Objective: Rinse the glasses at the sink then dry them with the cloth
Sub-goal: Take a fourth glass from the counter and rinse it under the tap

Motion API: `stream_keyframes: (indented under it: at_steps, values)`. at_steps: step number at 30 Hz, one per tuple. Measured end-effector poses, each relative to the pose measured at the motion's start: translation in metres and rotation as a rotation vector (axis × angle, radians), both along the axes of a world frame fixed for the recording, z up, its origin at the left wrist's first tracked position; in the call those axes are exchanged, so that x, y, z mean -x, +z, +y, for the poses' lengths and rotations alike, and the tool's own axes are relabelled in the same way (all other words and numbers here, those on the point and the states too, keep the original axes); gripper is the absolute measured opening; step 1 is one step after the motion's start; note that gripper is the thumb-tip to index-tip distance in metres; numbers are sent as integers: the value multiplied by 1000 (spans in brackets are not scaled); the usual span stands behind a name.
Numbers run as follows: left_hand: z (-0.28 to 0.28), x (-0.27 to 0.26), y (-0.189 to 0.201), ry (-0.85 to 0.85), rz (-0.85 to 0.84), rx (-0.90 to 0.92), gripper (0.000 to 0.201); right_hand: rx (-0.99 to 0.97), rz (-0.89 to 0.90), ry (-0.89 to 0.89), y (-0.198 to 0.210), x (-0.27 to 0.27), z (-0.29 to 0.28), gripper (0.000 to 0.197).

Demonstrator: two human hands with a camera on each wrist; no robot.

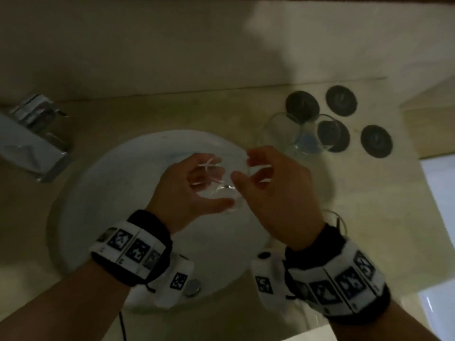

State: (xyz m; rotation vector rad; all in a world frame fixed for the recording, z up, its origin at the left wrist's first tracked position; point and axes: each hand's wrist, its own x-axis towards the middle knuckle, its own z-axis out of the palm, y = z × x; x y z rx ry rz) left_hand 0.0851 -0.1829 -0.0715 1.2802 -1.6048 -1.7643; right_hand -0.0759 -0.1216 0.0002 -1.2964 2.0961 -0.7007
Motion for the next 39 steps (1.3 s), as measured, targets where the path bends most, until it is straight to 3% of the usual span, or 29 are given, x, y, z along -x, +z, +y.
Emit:
stream_keyframes:
  at_steps: [5, 14, 19, 31, 36, 39]
  values:
    - [10, 65, 8, -146, -52, 228, 80, -49, 51, -90, 10, 62, 33, 53]
    - [25, 120, 0, -140, -64, 258, 82, -109, -17, -21, -3, 125, 55, 45]
    - [33, 135, -8, -164, -107, 333, 82, -109, -77, -47, -11, 142, 62, 39]
    - [36, 151, -17, -177, -171, 393, 83, -124, -123, 0, -29, 166, 64, 44]
    - [29, 147, -4, -321, -265, 511, 92, -127, -99, -20, -25, 182, 52, 45]
    - [22, 148, 18, -276, -236, 500, 85, -91, -114, -82, -22, 193, 40, 48]
